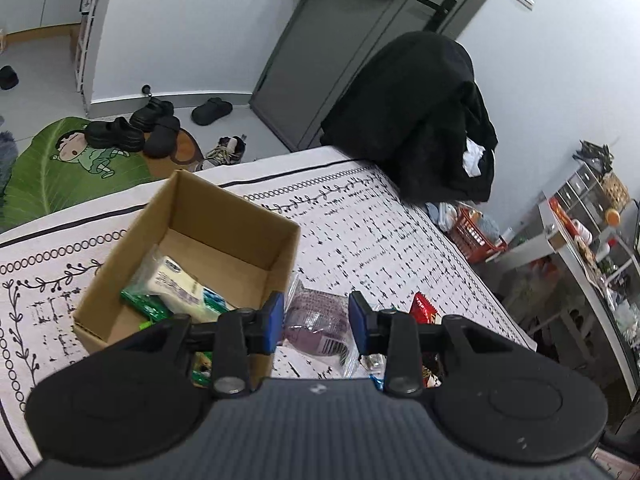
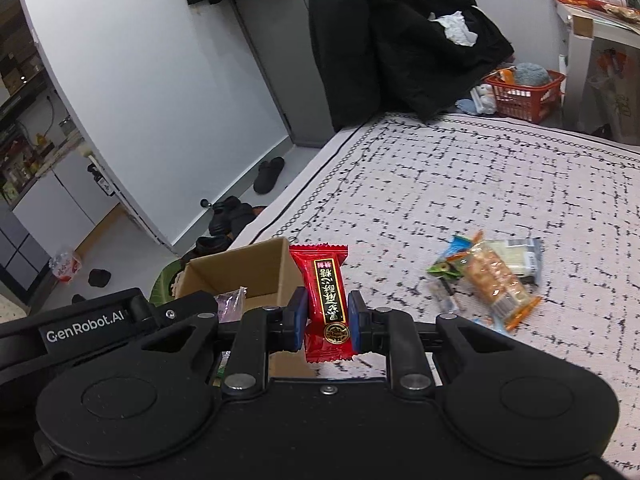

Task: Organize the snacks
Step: 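Carry the purple pastry with the left tool while the right carries the red packet to the box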

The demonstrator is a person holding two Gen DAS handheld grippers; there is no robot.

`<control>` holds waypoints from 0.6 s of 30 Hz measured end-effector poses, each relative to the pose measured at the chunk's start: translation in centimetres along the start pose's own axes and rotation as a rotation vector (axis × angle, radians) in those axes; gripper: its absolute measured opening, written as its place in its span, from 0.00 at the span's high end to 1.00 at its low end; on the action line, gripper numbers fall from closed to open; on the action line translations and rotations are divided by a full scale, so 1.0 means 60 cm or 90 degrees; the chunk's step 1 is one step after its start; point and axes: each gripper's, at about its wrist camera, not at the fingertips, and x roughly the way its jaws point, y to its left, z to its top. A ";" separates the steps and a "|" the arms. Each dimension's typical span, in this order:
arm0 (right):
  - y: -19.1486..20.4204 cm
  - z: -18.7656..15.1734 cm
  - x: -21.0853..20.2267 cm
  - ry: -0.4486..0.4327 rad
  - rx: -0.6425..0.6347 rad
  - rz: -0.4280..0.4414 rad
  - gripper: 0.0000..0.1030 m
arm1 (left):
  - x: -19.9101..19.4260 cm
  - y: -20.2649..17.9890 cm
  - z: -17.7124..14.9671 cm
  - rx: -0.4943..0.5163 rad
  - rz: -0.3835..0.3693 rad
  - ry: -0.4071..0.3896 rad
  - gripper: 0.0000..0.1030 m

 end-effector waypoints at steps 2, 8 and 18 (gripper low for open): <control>0.011 0.000 0.005 0.002 -0.001 0.004 0.79 | -0.001 0.010 0.005 -0.008 0.000 -0.001 0.67; 0.042 -0.005 0.019 0.007 -0.011 0.013 0.79 | -0.008 0.037 0.021 -0.031 0.002 -0.010 0.67; 0.088 -0.011 0.053 0.020 -0.026 0.013 0.79 | -0.008 0.087 0.039 -0.079 0.018 -0.015 0.67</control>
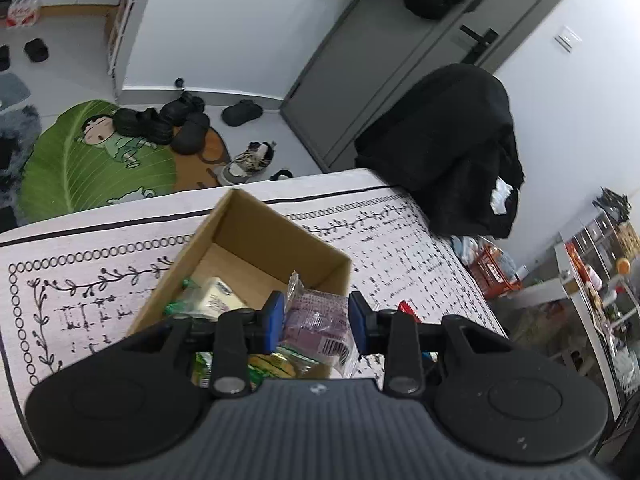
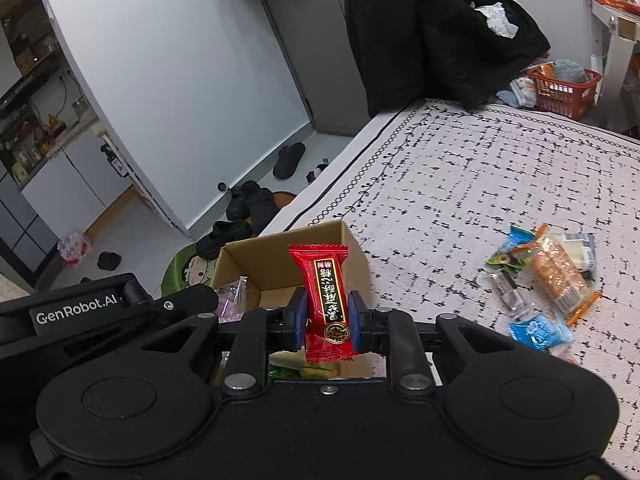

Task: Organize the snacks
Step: 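Carry the purple pastry with the left tool while the right carries the red packet to the box, then open the left tool over the box while the right drops the red packet inside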

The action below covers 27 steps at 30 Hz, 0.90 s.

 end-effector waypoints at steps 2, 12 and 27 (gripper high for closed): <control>0.005 0.000 0.008 0.002 0.003 0.003 0.79 | 0.001 0.010 0.005 -0.011 0.002 0.001 0.67; 0.016 -0.008 0.062 0.029 0.013 0.019 0.79 | 0.022 0.063 0.026 -0.076 0.023 0.020 0.67; -0.008 -0.009 0.091 0.050 0.038 0.036 0.58 | 0.052 0.082 0.032 -0.123 0.049 0.030 0.59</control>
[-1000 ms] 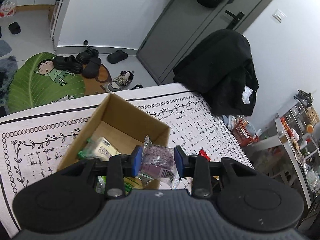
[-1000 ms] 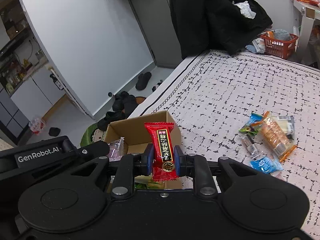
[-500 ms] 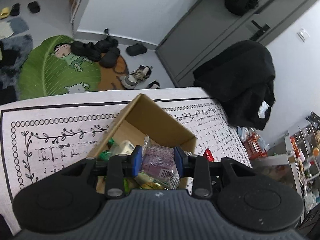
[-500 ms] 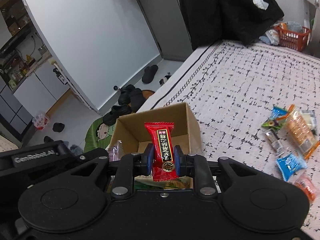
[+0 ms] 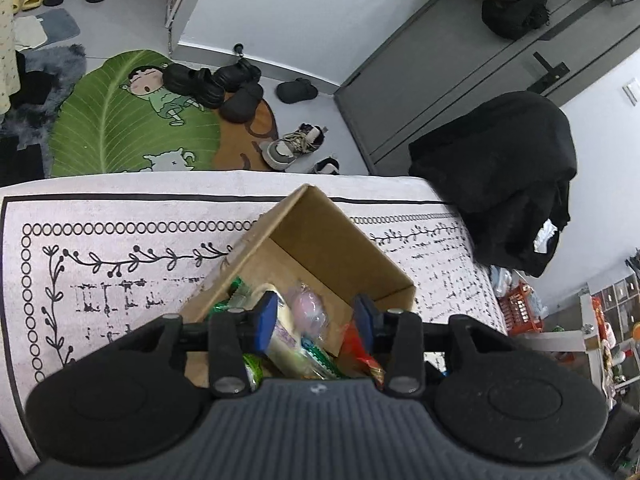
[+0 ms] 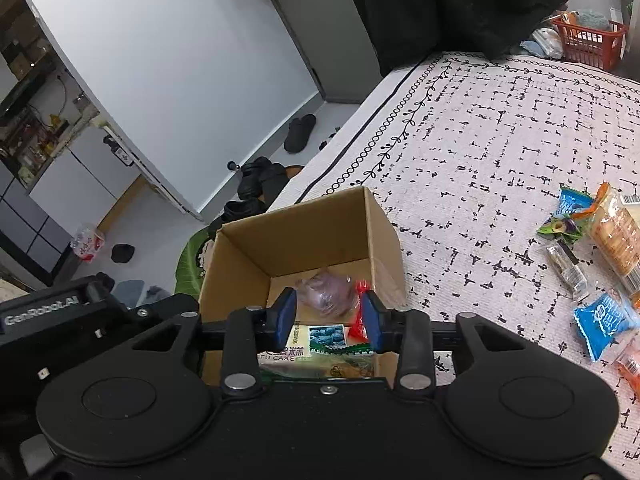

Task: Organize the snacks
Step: 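Open the left tool over the box while the right drops the red packet inside, then move the left tool to the blue packet while the right approaches the orange jelly stick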

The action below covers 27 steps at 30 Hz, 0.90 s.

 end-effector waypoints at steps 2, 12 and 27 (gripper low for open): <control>-0.002 0.000 -0.009 -0.008 -0.006 -0.011 0.53 | 0.002 -0.001 0.000 0.001 0.013 -0.002 0.53; -0.046 -0.006 -0.043 -0.011 0.002 -0.041 0.45 | -0.010 -0.023 -0.012 0.032 0.045 -0.032 0.19; -0.159 -0.007 -0.148 -0.047 -0.001 -0.116 0.24 | -0.009 -0.075 -0.061 0.139 0.019 -0.015 0.07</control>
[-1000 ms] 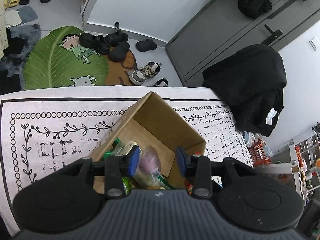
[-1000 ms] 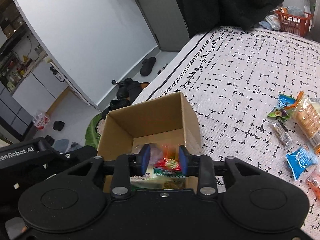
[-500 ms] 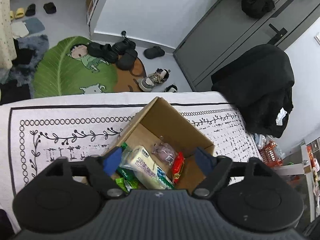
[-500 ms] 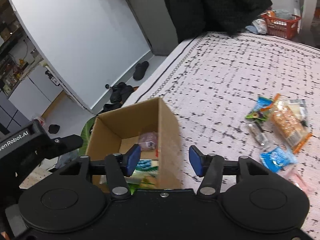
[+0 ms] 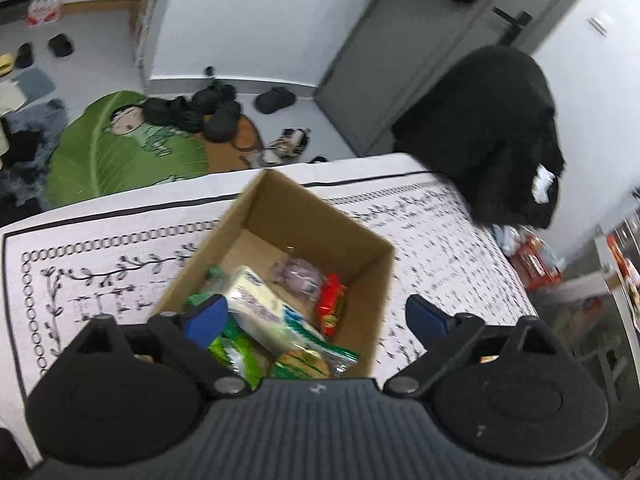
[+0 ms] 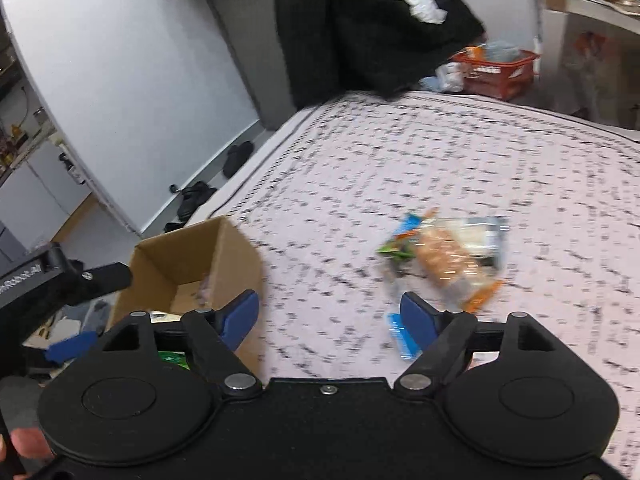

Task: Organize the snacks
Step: 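Move the left tool to the blue packet while the right approaches the orange jelly stick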

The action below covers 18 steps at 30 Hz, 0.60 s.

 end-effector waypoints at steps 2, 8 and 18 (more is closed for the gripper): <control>-0.019 0.000 -0.010 -0.003 0.002 -0.008 0.22 | -0.002 -0.015 -0.006 0.025 -0.009 -0.002 0.07; -0.064 0.000 -0.030 -0.013 0.011 -0.018 0.12 | -0.015 -0.056 -0.028 0.073 -0.037 -0.015 0.03; -0.111 -0.009 -0.033 0.010 0.006 0.013 0.12 | -0.030 -0.105 -0.059 0.107 -0.064 -0.038 0.00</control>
